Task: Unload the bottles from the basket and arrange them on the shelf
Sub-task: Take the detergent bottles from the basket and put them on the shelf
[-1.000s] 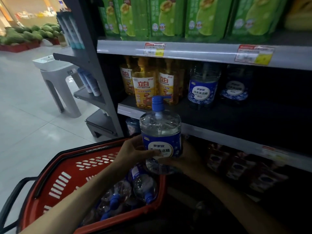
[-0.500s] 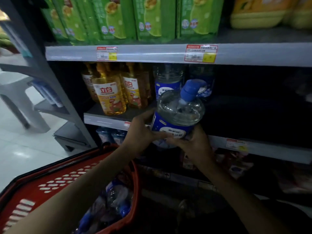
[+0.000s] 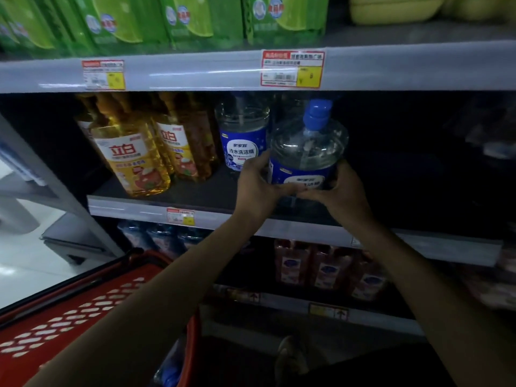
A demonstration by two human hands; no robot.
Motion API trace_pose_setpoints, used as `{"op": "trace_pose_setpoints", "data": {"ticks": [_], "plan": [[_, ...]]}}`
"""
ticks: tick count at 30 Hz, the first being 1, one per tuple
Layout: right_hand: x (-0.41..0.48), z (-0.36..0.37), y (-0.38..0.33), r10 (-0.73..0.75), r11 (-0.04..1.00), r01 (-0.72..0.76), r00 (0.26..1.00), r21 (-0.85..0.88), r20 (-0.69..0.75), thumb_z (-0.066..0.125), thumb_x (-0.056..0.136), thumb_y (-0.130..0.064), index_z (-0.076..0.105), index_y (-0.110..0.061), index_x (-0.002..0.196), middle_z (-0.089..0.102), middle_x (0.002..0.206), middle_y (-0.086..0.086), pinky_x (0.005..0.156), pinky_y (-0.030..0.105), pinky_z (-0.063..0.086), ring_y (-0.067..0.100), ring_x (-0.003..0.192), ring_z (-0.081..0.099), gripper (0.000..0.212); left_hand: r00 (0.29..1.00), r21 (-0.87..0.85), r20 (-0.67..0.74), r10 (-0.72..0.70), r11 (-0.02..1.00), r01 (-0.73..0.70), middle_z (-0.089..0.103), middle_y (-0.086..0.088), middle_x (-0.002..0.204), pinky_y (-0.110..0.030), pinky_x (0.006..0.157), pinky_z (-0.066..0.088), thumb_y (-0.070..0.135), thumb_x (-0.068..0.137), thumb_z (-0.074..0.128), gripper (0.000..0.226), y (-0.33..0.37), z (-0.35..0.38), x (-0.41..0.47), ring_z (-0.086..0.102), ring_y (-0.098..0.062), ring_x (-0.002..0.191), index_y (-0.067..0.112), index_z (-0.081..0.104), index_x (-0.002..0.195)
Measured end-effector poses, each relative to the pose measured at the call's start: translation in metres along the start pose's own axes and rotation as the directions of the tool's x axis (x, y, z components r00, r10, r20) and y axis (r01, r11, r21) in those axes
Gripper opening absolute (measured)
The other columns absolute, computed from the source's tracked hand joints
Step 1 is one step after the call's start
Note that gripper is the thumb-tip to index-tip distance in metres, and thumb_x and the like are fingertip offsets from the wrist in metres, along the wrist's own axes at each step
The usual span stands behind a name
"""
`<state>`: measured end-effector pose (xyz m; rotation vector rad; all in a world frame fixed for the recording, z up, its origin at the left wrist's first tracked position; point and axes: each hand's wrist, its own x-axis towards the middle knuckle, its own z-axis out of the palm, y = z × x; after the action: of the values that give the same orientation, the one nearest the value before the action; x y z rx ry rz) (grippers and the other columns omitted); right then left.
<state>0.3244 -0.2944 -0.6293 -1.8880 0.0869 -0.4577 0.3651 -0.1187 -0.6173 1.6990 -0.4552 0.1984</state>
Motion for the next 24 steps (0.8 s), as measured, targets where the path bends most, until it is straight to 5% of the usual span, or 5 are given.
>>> {"op": "trace_pose_setpoints", "data": {"ticks": [3, 6, 12, 16, 24], "plan": [[0.027, -0.009, 0.008, -0.016, 0.999, 0.018, 0.999, -0.036, 0.047, 0.098, 0.059, -0.014, 0.052, -0.018, 0.140, 0.067, 0.132, 0.000, 0.098, 0.042, 0.057, 0.015, 0.119, 0.065, 0.094, 0.999, -0.004, -0.030, -0.034, 0.999, 0.034, 0.075, 0.013, 0.104, -0.028, 0.083, 0.062, 0.007, 0.063, 0.096, 0.061, -0.008, 0.013, 0.016, 0.072, 0.000, 0.097, 0.017, 0.067, 0.116], [0.052, -0.015, 0.008, -0.035, 0.998, 0.040, 0.996, -0.054, 0.086, 0.098, 0.052, -0.030, 0.053, -0.020, 0.138, 0.070, 0.128, 0.003, 0.095, 0.047, 0.059, 0.018, 0.115, 0.069, 0.097, 0.994, -0.026, -0.080, -0.078, 0.997, 0.076, 0.078, 0.001, 0.106, -0.039, 0.085, 0.063, 0.010, 0.062, 0.097, 0.061, -0.018, 0.021, 0.035, 0.075, -0.009, 0.098, 0.010, 0.069, 0.117], [0.087, -0.012, 0.009, -0.010, 0.996, 0.021, 0.993, -0.091, 0.116, 0.096, 0.064, -0.009, 0.056, -0.007, 0.130, 0.071, 0.120, 0.011, 0.091, 0.046, 0.061, 0.021, 0.105, 0.072, 0.076, 0.980, -0.011, -0.162, -0.118, 0.993, 0.118, 0.078, -0.001, 0.107, -0.043, 0.086, 0.062, 0.016, 0.063, 0.098, 0.059, -0.030, 0.027, 0.063, 0.075, -0.015, 0.098, 0.009, 0.071, 0.115], [0.084, -0.009, 0.018, -0.010, 0.998, 0.019, 0.989, -0.064, 0.148, 0.090, 0.072, -0.005, 0.053, -0.009, 0.137, 0.069, 0.124, 0.009, 0.083, 0.024, 0.061, 0.017, 0.108, 0.070, 0.075, 0.972, 0.089, -0.218, -0.091, 0.990, 0.112, 0.078, 0.007, 0.106, -0.034, 0.085, 0.063, 0.026, 0.063, 0.097, 0.060, -0.030, 0.032, 0.061, 0.073, -0.003, 0.094, 0.015, 0.071, 0.116], [0.079, -0.002, 0.023, 0.006, 0.999, -0.001, 0.995, -0.047, 0.103, 0.087, 0.080, -0.012, 0.048, -0.016, 0.147, 0.066, 0.128, 0.003, 0.079, 0.014, 0.057, 0.010, 0.108, 0.066, 0.078, 0.944, 0.061, -0.304, -0.132, 0.986, 0.158, 0.076, 0.003, 0.115, -0.030, 0.084, 0.063, 0.027, 0.066, 0.096, 0.072, -0.030, 0.040, 0.056, 0.073, -0.005, 0.098, 0.011, 0.062, 0.128]]}}
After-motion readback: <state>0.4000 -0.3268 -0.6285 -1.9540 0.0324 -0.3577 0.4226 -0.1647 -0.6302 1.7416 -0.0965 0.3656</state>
